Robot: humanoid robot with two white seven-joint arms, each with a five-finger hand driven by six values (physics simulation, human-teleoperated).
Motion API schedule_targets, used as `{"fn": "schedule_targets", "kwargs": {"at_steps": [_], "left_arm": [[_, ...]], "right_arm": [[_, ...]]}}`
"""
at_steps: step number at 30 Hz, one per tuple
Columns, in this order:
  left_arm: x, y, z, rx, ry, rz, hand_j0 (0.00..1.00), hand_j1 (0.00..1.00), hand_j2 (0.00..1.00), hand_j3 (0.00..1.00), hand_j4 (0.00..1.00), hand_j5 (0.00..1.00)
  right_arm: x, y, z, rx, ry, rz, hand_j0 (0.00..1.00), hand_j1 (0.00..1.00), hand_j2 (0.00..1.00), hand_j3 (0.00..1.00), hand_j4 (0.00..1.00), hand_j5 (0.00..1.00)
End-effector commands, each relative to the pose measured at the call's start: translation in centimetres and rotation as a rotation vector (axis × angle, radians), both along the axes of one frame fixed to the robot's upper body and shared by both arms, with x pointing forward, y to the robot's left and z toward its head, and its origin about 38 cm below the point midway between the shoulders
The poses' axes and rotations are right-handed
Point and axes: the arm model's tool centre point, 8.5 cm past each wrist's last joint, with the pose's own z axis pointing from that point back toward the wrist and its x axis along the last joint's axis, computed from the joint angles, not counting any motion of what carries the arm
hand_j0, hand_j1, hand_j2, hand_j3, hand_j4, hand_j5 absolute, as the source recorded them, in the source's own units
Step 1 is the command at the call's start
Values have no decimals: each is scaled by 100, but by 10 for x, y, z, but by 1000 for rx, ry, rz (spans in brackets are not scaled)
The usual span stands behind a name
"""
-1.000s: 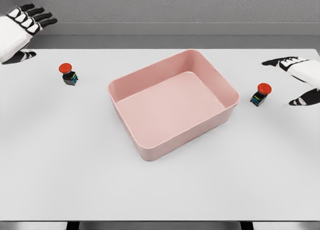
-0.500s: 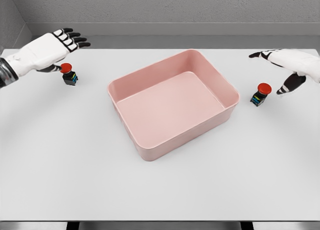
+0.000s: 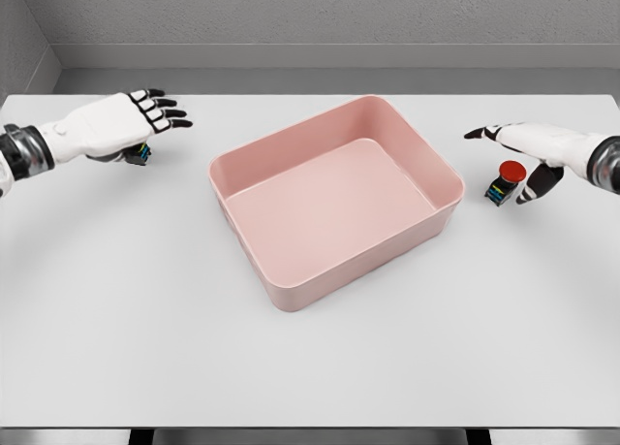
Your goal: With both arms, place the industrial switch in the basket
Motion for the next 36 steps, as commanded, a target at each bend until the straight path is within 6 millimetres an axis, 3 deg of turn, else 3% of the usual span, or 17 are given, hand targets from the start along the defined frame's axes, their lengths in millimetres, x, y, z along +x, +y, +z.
{"fn": "schedule_targets", "kwargs": {"at_steps": [1, 8, 11, 15, 18, 23, 28, 33, 36], "left_arm": [[2, 9, -4, 3, 9, 33, 100, 100, 100, 100, 100, 100], [9, 16, -11, 6, 18, 81, 100, 100, 100, 100, 100, 100], [9, 17, -11, 9, 19, 85, 100, 100, 100, 100, 100, 100], [8, 15, -16, 30, 33, 75, 89, 89, 89, 89, 89, 89], [8, 14, -17, 33, 37, 74, 88, 88, 88, 88, 88, 88], [7, 14, -20, 44, 45, 71, 73, 73, 73, 73, 73, 73], [7, 16, -19, 48, 44, 74, 48, 48, 48, 48, 48, 48], [7, 18, -18, 50, 42, 76, 42, 42, 42, 42, 42, 42], [7, 18, -18, 52, 41, 77, 40, 40, 40, 40, 40, 40]], "right_arm": [[1, -3, -5, -6, 12, -9, 100, 100, 100, 100, 100, 100], [6, -22, -15, -15, 41, -67, 100, 100, 100, 100, 100, 100], [5, -21, -16, -16, 44, -65, 100, 100, 100, 100, 100, 100], [6, -25, -21, -19, 58, -76, 100, 100, 100, 100, 100, 100], [7, -20, -22, -14, 59, -69, 100, 100, 100, 100, 100, 100], [16, -6, -23, -12, 60, -44, 100, 100, 100, 100, 100, 100], [17, -14, -28, -18, 75, -71, 100, 100, 100, 100, 100, 100], [18, -19, -31, -22, 83, -85, 100, 100, 100, 100, 100, 100], [18, -20, -30, -47, 71, -74, 73, 73, 73, 73, 73, 73]]}}
